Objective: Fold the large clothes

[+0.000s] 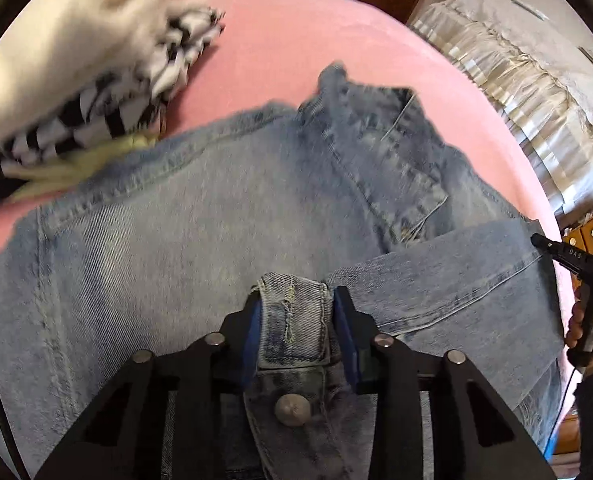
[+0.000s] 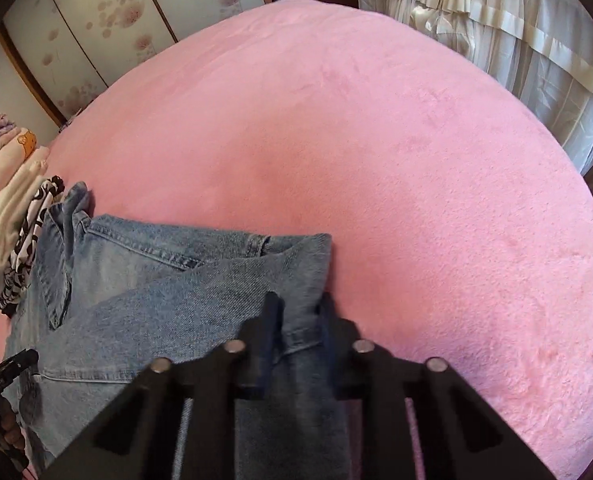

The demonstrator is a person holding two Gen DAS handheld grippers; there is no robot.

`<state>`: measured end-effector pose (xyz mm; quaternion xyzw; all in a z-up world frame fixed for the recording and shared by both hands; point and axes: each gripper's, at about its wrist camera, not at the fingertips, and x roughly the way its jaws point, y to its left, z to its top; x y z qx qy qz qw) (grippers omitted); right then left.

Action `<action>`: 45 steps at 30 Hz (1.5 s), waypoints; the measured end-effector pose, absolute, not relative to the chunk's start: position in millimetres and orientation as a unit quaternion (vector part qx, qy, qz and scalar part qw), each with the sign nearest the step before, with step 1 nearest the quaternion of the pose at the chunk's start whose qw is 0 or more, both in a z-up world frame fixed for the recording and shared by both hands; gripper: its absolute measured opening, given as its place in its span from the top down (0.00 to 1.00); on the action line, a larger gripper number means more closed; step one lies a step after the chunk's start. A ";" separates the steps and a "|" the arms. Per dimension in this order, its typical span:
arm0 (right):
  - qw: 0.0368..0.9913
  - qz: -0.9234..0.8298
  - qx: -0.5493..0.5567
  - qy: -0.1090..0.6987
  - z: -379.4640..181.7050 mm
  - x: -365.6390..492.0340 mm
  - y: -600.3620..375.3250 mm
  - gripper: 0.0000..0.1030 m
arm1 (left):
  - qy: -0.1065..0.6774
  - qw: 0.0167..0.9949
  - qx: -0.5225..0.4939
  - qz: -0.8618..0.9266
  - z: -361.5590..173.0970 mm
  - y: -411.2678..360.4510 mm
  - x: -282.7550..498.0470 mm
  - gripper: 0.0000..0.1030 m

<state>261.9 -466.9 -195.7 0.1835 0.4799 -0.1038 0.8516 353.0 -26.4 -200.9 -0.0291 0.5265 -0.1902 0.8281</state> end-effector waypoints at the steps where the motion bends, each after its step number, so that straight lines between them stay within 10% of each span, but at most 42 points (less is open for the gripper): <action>1: 0.856 -0.106 0.186 0.470 -191.3 258.8 -469.5 0.88 | 0.511 0.838 -0.021 -0.189 -193.3 -29.8 350.8 0.71; 21: 0.882 -0.126 0.113 0.440 -139.0 209.2 -425.7 0.69 | 0.484 0.868 0.036 -0.106 -158.3 -52.1 302.8 0.40; 33: 0.869 -0.006 0.074 0.488 -193.3 187.1 -264.0 0.69 | 0.501 0.860 0.026 -0.096 -203.4 -89.6 243.0 0.38; 45: 0.861 -0.185 0.070 0.468 -202.9 142.2 -385.8 0.72 | 0.491 0.861 0.045 -0.121 -198.2 -86.2 235.4 0.38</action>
